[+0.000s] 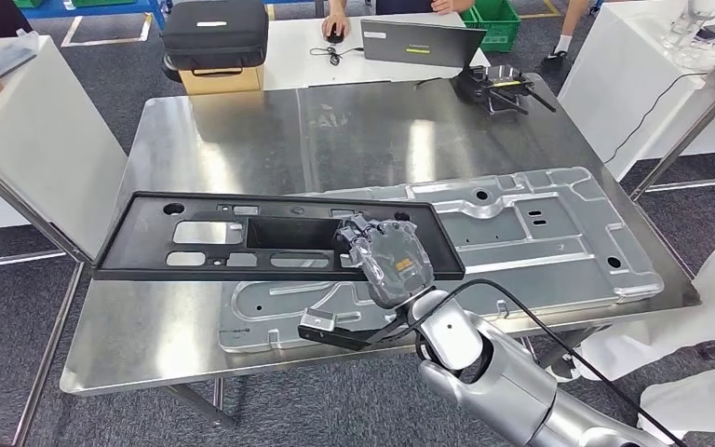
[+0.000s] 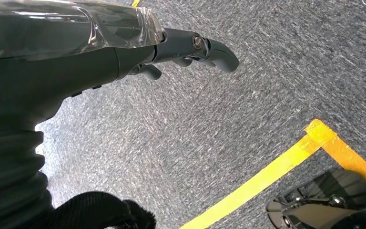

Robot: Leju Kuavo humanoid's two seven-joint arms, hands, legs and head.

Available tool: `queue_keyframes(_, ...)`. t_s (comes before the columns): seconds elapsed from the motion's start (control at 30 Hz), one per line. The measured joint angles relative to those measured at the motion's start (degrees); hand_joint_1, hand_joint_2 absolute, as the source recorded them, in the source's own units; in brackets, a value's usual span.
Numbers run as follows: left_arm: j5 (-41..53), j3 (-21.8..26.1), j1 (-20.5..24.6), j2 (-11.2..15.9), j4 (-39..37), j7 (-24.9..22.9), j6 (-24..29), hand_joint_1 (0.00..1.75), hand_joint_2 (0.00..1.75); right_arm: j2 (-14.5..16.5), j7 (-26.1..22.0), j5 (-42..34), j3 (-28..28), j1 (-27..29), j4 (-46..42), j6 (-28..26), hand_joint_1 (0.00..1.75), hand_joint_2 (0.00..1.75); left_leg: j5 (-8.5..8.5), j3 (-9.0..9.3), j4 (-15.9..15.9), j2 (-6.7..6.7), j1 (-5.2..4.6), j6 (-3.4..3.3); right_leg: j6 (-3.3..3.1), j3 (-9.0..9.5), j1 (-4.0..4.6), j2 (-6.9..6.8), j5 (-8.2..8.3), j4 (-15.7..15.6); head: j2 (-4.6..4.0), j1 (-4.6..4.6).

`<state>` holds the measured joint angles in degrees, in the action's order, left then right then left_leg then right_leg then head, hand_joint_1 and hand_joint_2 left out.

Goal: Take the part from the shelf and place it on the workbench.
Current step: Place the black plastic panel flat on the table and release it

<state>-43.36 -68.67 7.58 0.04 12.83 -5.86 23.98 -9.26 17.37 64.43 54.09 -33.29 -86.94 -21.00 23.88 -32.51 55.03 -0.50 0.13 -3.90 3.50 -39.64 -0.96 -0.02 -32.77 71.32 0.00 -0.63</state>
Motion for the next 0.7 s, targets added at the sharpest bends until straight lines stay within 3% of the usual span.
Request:
queue_keyframes(0.03,-0.02,0.0,-0.03,0.0,0.0,0.02,0.0,0.0,1.75,-0.01,-0.02,-0.12,0.01,0.03,0.07,0.0,1.75,1.75,0.18,0.21,0.01,-0.06,-0.07,-0.07,-0.02,-1.16,0.0,0.0,0.37,1.33,0.0,0.0)
queue_keyframes(0.07,-0.04,0.0,-0.05,0.0,0.0,0.03,0.0,0.0,1.75,-0.01,-0.03,-0.21,0.03,0.05,0.13,0.0,1.75,1.75,0.38,0.49,0.01,-0.15,-0.11,-0.06,-0.11,-1.18,0.0,0.0,1.84,0.36,0.0,0.0)
queue_keyframes(0.13,-0.15,0.0,-0.09,0.0,0.0,0.1,0.0,0.0,1.75,0.0,-0.06,-0.28,0.05,0.02,0.2,0.02,1.75,1.75,0.92,1.24,0.01,-0.39,-0.13,0.17,-0.43,1.85,0.0,0.0,6.66,-7.44,0.0,0.01)
queue_keyframes(0.2,-0.23,0.0,-0.14,0.0,0.0,0.2,0.0,0.0,1.75,0.12,-0.06,-0.28,0.09,-0.07,0.22,0.1,1.75,1.75,1.45,1.61,0.1,-0.56,-0.33,0.65,-0.73,4.93,0.18,0.04,9.22,-14.33,0.0,0.02)
queue_keyframes(0.23,-0.26,0.0,-0.21,0.01,0.0,0.21,0.0,0.0,1.75,0.23,-0.06,-0.27,0.13,-0.1,0.24,0.15,1.75,1.75,1.62,1.59,0.1,-0.59,-0.41,0.89,-0.88,5.49,0.29,0.07,9.29,-15.64,0.0,0.01)
queue_keyframes(0.37,-0.21,0.0,-0.44,0.15,0.0,0.13,0.0,0.0,1.75,0.67,-0.05,-0.26,0.23,-0.19,0.27,0.22,1.75,1.75,2.86,0.89,1.51,-0.47,-0.17,2.08,-1.85,5.76,0.24,0.09,9.01,-16.13,0.0,-0.04)
queue_keyframes(0.4,-0.16,0.0,-0.42,0.22,0.0,0.11,0.0,0.0,1.75,0.8,-0.03,-0.27,0.24,-0.23,0.27,0.22,1.75,1.75,4.11,-0.32,3.96,-0.4,-0.05,2.45,-2.11,5.89,0.09,0.04,8.97,-16.22,0.0,-0.08)
queue_keyframes(0.47,-0.11,0.0,-0.46,0.28,0.0,0.15,0.0,0.0,1.75,0.97,0.0,-0.28,0.26,-0.25,0.29,0.23,1.75,1.75,7.36,-4.5,11.91,-0.3,0.19,3.05,-2.45,6.03,0.04,-0.02,8.75,-16.22,0.0,-0.14)
queue_keyframes(0.5,-0.11,0.0,-0.51,0.3,0.0,0.18,0.0,0.0,1.75,1.0,0.01,-0.3,0.31,-0.23,0.31,0.28,1.75,1.75,8.46,-6.76,15.81,-0.28,0.3,3.26,-2.53,6.1,0.03,-0.02,8.63,-16.21,0.0,-0.14)
queue_keyframes(0.53,-0.1,0.0,-0.56,0.31,0.0,0.21,0.0,0.0,1.75,1.0,0.01,-0.31,0.38,-0.19,0.33,0.34,1.75,1.75,8.54,-8.3,18.01,-0.26,0.41,3.41,-2.55,6.23,0.03,-0.01,8.49,-16.2,0.0,-0.14)
queue_keyframes(0.57,-0.09,0.0,-0.59,0.32,0.0,0.22,0.0,0.0,1.75,1.0,0.01,-0.33,0.5,-0.16,0.35,0.39,1.75,1.75,7.4,-8.67,17.81,-0.22,0.52,3.51,-2.51,6.46,0.01,0.02,8.31,-16.19,0.0,-0.14)
queue_keyframes(0.6,-0.07,0.0,-0.59,0.35,0.0,0.22,0.01,0.0,1.75,1.0,0.02,-0.38,0.62,-0.13,0.36,0.44,1.75,1.75,5.3,-7.83,15.19,-0.16,0.62,3.55,-2.4,6.78,-0.04,0.06,8.08,-16.19,0.0,-0.14)
queue_keyframes(0.67,-0.03,0.0,-0.55,0.43,0.0,0.22,0.02,0.0,1.75,1.0,0.03,-0.53,0.76,-0.14,0.37,0.46,1.75,1.75,0.77,-4.15,6.52,0.0,0.64,3.41,-1.94,7.5,-0.01,0.14,7.55,-16.17,-0.01,-0.14)
queue_keyframes(0.7,-0.02,0.0,-0.5,0.45,0.0,0.22,0.04,0.0,1.75,1.0,0.03,-0.63,0.78,-0.17,0.37,0.48,1.75,1.75,-0.34,-2.71,3.29,0.05,0.54,3.18,-1.66,7.66,0.07,0.18,7.33,-16.14,-0.01,-0.13)
